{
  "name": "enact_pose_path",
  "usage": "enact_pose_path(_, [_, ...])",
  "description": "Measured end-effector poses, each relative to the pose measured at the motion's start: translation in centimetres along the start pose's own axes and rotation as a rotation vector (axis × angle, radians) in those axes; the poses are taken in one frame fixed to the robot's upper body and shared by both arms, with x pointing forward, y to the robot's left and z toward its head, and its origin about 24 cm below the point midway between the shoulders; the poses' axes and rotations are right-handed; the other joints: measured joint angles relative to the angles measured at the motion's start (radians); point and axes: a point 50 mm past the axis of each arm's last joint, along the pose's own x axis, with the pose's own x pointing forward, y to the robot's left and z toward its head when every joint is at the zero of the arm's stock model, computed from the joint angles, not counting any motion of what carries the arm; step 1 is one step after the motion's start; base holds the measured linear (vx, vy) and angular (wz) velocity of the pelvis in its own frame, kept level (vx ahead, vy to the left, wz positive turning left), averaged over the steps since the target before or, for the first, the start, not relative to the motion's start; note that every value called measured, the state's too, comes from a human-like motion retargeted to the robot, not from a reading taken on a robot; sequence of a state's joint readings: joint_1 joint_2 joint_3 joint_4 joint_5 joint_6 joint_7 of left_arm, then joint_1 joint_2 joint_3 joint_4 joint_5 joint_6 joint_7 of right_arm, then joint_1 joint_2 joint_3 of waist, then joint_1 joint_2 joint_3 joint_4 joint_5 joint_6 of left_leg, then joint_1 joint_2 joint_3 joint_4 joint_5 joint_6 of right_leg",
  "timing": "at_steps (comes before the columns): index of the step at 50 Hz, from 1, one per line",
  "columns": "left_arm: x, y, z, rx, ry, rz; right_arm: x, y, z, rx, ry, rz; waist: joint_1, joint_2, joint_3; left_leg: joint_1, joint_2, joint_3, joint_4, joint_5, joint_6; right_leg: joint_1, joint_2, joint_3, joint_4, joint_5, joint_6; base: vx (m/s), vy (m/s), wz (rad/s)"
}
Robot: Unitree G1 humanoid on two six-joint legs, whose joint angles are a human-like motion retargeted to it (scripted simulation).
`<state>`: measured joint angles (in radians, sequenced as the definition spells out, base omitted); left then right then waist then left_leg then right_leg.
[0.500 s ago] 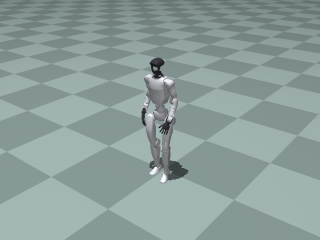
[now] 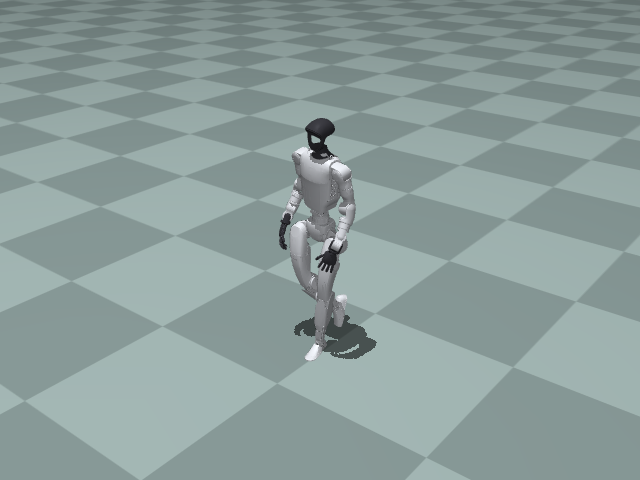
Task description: Walk run
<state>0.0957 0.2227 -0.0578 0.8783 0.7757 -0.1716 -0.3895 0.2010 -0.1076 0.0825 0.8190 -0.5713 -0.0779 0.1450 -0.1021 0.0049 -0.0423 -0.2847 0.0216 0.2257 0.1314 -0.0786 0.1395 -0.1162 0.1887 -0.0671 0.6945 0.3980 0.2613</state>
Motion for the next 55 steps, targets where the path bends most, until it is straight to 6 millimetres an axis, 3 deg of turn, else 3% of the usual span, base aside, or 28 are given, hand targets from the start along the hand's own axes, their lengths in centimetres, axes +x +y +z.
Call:
enact_pose_path(2, [0.3, -1.0, 0.1, -0.012, 0.009, -0.066, -0.2, -1.2, 0.2, -0.030, -0.022, -0.080, -0.020, 0.018, 0.013, 0.051, -0.029, 0.002, -0.013, -0.023, 0.015, -0.060, -0.055, 0.005, 0.056, -0.108, -0.010, 0.65, 0.28, 0.49])
enact_pose_path(6, [0.5, -2.3, 0.0, -0.044, 0.019, -0.103, -0.6, -1.8, 0.5, 0.077, -0.094, -0.160, -0.082, 0.055, 0.025, 0.135, -0.040, -0.034, -0.044, -0.052, 0.008, -0.154, -0.155, -0.056, -0.036, -0.274, -0.101, 0.68, 0.00, 0.97])
enact_pose_path(12, [0.7, -3.4, -0.1, -0.077, 0.028, -0.110, -1.0, -1.2, 0.6, 0.162, -0.147, -0.177, -0.137, 0.002, 0.048, 0.249, -0.132, -0.109, -0.049, -0.115, 0.009, -0.216, -0.324, -0.069, -0.454, -0.338, -0.104, 0.62, -0.17, 0.80])
enact_pose_path(15, [0.7, -3.7, -0.3, -0.104, 0.034, -0.123, -0.9, -0.8, 0.5, 0.151, -0.131, -0.158, -0.160, -0.004, 0.067, 0.317, -0.140, -0.154, -0.052, -0.144, -0.001, -0.258, -0.326, -0.018, -0.621, -0.387, -0.138, 0.69, -0.25, 0.73])
enact_pose_path(18, [0.7, -3.7, -0.3, -0.116, 0.036, -0.124, -0.9, -1.0, 0.3, 0.144, -0.106, -0.155, -0.158, 0.010, 0.065, 0.358, -0.130, -0.170, -0.050, -0.168, -0.017, -0.286, -0.302, 0.036, -0.749, -0.372, -0.091, 0.63, -0.22, 0.35])
enact_pose_path(20, [0.7, -4.3, -0.3, -0.117, 0.038, -0.132, -1.1, -0.8, 0.0, 0.164, -0.103, -0.158, -0.174, 0.022, 0.068, 0.395, -0.127, -0.196, -0.042, -0.176, -0.027, -0.276, -0.297, 0.029, -0.741, -0.364, -0.091, 0.68, -0.28, 0.59])
enact_pose_path(22, [0.9, -4.1, -0.1, -0.102, 0.039, -0.144, -0.9, -1.3, 0.5, 0.229, -0.136, -0.167, -0.193, 0.021, 0.062, 0.401, -0.133, -0.222, -0.013, -0.162, -0.041, -0.272, -0.291, 0.047, -0.697, -0.336, -0.157, 0.76, -0.35, 1.01])
enact_pose_path(25, [1.0, -4.5, 0.0, -0.068, 0.051, -0.184, -1.1, -1.4, 0.2, 0.318, -0.146, -0.195, -0.252, 0.033, 0.039, 0.412, -0.119, -0.295, 0.055, -0.070, -0.092, -0.235, -0.296, 0.000, -0.670, -0.253, -0.152, 0.71, -0.36, 1.46])
enact_pose_path(28, [1.1, -4.7, 0.2, -0.074, 0.060, -0.185, -1.0, -1.1, 0.1, 0.326, -0.142, -0.152, -0.246, 0.043, 0.016, 0.370, -0.100, -0.305, 0.208, 0.157, -0.180, -0.181, -0.310, -0.003, -0.645, -0.278, -0.143, 0.84, -0.56, 0.67])
enact_pose_path(32, [1.4, -4.2, 1.5, -0.057, 0.006, -0.146, -1.2, -2.8, -0.8, 0.171, -0.073, -0.123, -0.220, -0.001, 0.002, 0.214, -0.129, -0.270, 0.548, 0.459, -0.308, -0.111, -0.332, -0.042, -0.658, -0.311, -0.188, 0.64, -0.33, 0.36])
enact_pose_path(33, [1.4, -3.7, 1.8, -0.021, -0.005, -0.119, -1.2, -3.1, -0.8, 0.128, -0.065, -0.108, -0.212, -0.014, -0.003, 0.174, -0.112, -0.222, 0.612, 0.513, -0.308, -0.096, -0.333, -0.045, -0.663, -0.325, -0.194, 0.52, -0.31, 0.39])
enact_pose_path(35, [1.2, -2.4, 1.9, 0.074, -0.005, -0.043, -1.2, -2.9, -1.0, 0.071, -0.052, -0.056, -0.221, -0.026, -0.003, 0.103, -0.050, -0.141, 0.701, 0.487, -0.255, -0.059, -0.333, -0.063, -0.673, -0.352, -0.196, 0.55, -0.37, 0.63])
enact_pose_path(37, [1.0, -1.4, 2.0, 0.113, -0.014, 0.030, -1.1, -2.5, -1.2, 0.051, -0.041, -0.014, -0.207, -0.038, 0.004, 0.048, -0.004, -0.058, 0.737, 0.369, -0.193, -0.028, -0.324, -0.087, -0.684, -0.368, -0.199, 0.46, -0.33, 0.14])
enact_pose_path(40, [0.8, -0.8, 2.4, 0.086, -0.050, 0.080, -1.1, -1.8, -1.3, 0.049, -0.045, 0.014, -0.147, -0.060, 0.011, -0.026, -0.002, 0.030, 0.688, 0.221, -0.156, 0.012, -0.305, -0.089, -0.696, -0.393, -0.210, 0.51, -0.30, -0.59])
enact_pose_path(43, [0.7, -0.8, 2.6, 0.077, -0.075, 0.091, -1.2, -0.9, -1.5, 0.074, -0.052, 0.028, -0.108, -0.053, 0.015, -0.082, -0.027, 0.047, 0.520, 0.126, -0.150, 0.044, -0.267, -0.089, -0.698, -0.422, -0.225, 0.49, -0.24, -0.43])
enact_pose_path(50, [0.8, -1.4, 3.1, 0.103, -0.090, 0.078, -1.5, -0.1, -2.7, 0.169, -0.027, 0.071, -0.069, 0.005, 0.032, -0.133, -0.089, 0.100, 0.042, 0.092, -0.049, 0.141, -0.162, -0.116, -0.704, -0.482, -0.269, 0.58, -0.16, -0.05])
enact_pose_path(55, [0.9, -2.0, 3.0, 0.050, -0.090, 0.054, -1.5, 0.2, -3.0, 0.146, -0.002, 0.112, -0.069, 0.006, 0.015, -0.142, -0.131, 0.264, -0.122, 0.040, -0.050, 0.185, -0.133, -0.143, -0.686, -0.525, -0.295, 0.64, -0.15, 0.18])
